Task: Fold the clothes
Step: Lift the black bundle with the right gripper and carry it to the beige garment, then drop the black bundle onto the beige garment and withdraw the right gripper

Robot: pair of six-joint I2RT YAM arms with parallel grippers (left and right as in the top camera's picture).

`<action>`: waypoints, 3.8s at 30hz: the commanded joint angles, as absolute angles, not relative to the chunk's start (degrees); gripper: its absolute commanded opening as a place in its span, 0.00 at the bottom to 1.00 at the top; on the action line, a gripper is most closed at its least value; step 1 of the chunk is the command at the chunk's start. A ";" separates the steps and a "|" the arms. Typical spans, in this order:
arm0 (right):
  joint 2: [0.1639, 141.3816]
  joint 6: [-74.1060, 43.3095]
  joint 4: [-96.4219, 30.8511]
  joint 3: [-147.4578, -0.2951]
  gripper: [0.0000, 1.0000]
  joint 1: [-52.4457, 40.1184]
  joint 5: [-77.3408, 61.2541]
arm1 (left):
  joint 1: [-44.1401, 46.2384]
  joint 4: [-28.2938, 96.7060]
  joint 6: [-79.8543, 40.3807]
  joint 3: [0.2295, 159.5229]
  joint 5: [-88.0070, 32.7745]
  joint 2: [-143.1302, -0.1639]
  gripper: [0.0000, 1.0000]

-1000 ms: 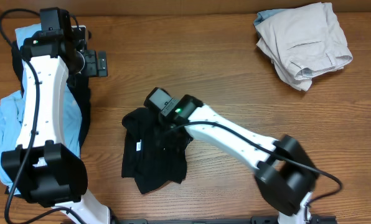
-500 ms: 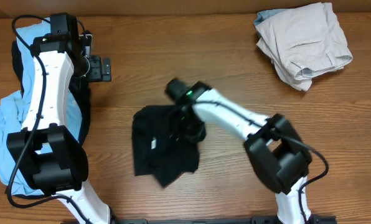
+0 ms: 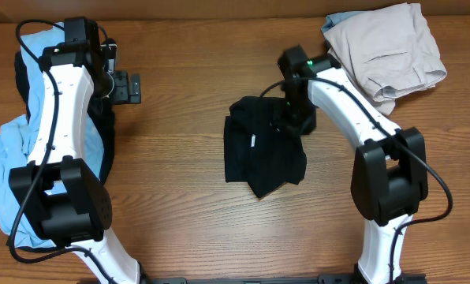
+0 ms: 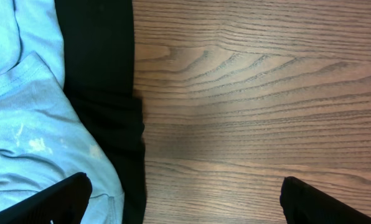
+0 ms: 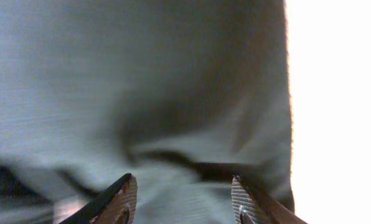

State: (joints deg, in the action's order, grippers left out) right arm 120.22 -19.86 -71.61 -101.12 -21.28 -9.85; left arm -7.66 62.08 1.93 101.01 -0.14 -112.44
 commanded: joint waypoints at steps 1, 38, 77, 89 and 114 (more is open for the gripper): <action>115.42 -20.71 -71.40 -104.95 0.54 -26.81 -9.32 | -8.25 61.78 3.03 102.04 0.38 -113.12 1.00; 129.34 -37.12 -69.43 -106.72 0.04 -39.40 7.07 | -8.45 62.28 3.03 102.04 0.43 -113.14 1.00; 120.60 3.49 -67.33 -140.70 0.04 2.22 28.71 | -8.45 61.19 2.59 102.04 -2.46 -113.14 1.00; 126.80 4.95 -59.51 -132.05 0.04 3.03 18.48 | -8.45 59.94 2.59 102.04 -2.59 -113.14 1.00; 110.72 -3.31 -78.39 -146.47 1.00 -3.20 2.63 | -8.34 58.43 2.61 102.04 -2.55 -113.14 1.00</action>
